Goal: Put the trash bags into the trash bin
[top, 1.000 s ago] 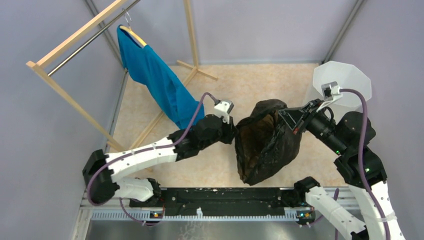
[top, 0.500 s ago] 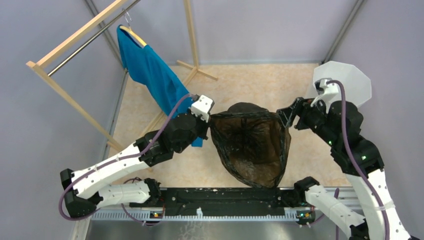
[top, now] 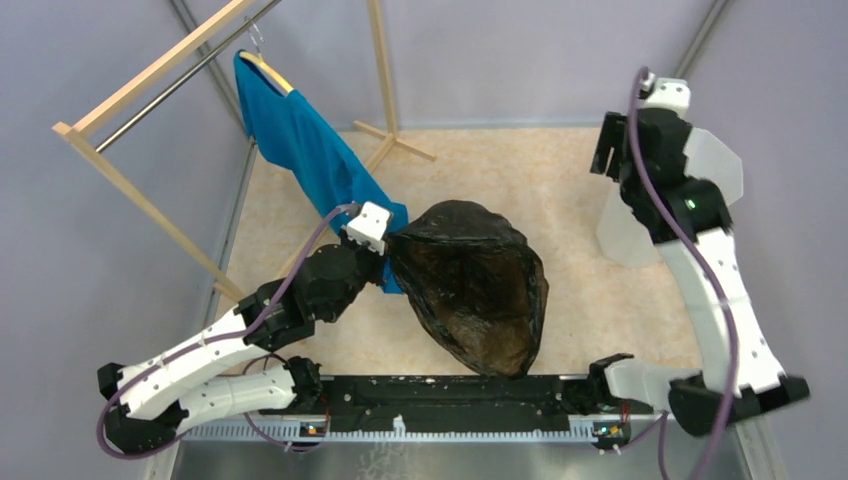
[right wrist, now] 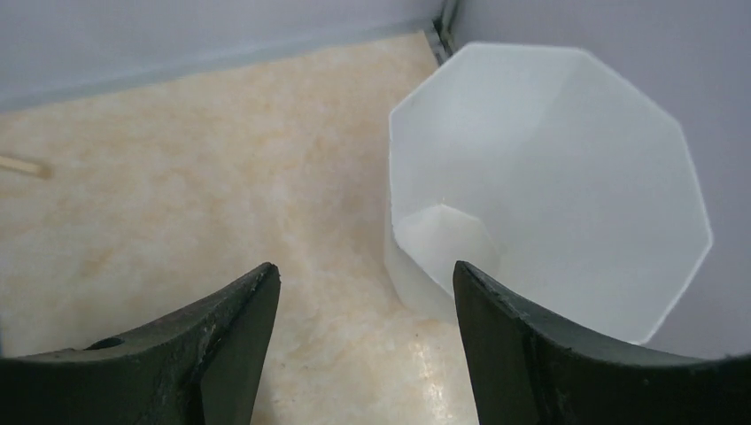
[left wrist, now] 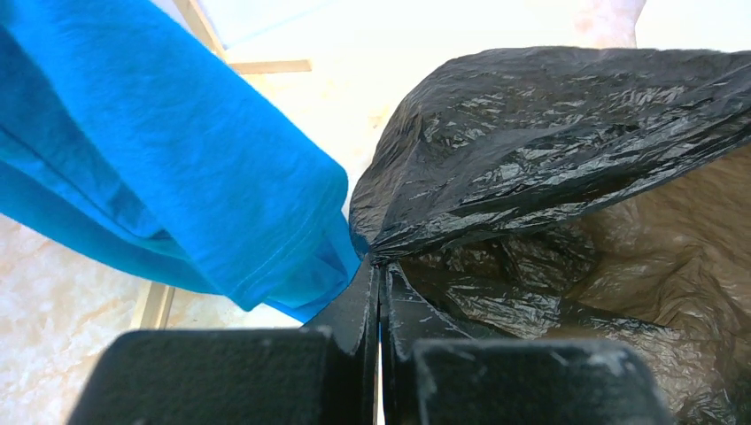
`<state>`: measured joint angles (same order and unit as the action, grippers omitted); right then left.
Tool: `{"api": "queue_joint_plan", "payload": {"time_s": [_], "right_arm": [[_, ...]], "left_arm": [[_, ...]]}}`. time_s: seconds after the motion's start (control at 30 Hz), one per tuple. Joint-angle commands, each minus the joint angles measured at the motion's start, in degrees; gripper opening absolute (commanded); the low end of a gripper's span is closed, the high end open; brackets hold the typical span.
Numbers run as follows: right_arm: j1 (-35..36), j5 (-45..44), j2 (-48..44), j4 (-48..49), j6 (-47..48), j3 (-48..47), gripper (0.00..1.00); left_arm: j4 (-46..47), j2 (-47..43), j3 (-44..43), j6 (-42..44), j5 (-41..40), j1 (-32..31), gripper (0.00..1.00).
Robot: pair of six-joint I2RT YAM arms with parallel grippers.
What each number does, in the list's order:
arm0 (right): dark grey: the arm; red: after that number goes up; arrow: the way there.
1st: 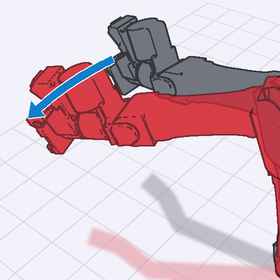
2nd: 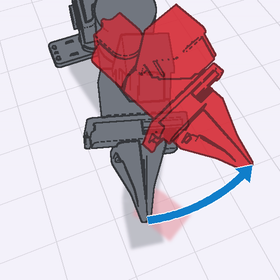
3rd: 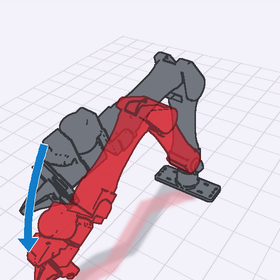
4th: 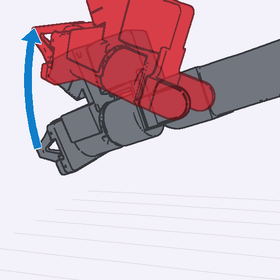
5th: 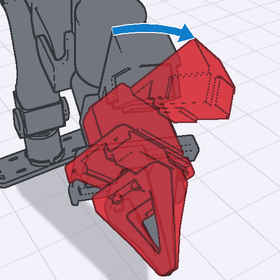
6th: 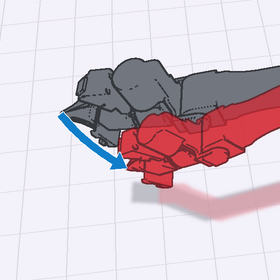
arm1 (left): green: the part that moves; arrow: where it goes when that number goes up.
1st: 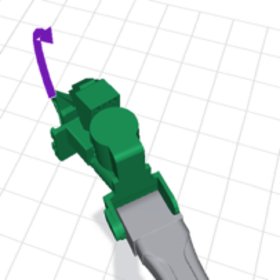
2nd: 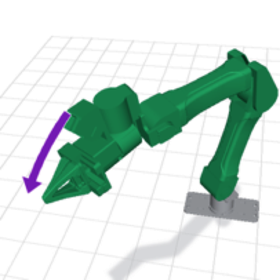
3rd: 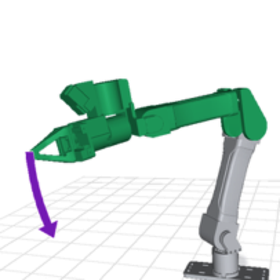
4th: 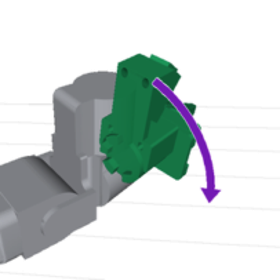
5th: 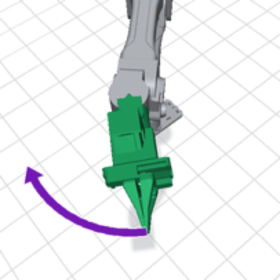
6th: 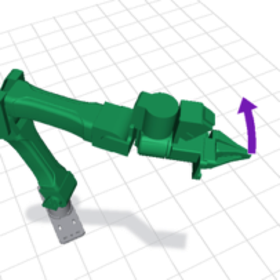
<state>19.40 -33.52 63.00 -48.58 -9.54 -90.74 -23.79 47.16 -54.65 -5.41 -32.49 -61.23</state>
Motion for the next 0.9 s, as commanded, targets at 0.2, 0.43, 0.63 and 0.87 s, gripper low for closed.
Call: {"api": "queue_joint_plan", "payload": {"time_s": [0.2, 0.43, 0.63, 0.87], "right_arm": [[-8.5, -2.2, 15.2, 1.9, -1.7, -2.6, 0.65], [-13.6, 2.5, 19.9, 4.5, -0.9, -2.5, 0.46], [-14.4, 8.3, 21.6, 5.6, -0.5, -1.5, 0.26], [-13.7, 15.7, 20.3, 4.9, -0.7, 0.2, 0.01]], "left_arm": [[3.4, -3.8, 1.7, 0.3, 1.8, 0.0, 0.0], [3.4, -2.8, 1.4, 0.0, 5.5, 0.0, 0.0], [3.2, -3.3, 1.2, -0.2, 6.5, 0.0, 0.0], [3.3, -3.6, 1.6, -0.3, 5.2, 0.0, 0.0]]}}
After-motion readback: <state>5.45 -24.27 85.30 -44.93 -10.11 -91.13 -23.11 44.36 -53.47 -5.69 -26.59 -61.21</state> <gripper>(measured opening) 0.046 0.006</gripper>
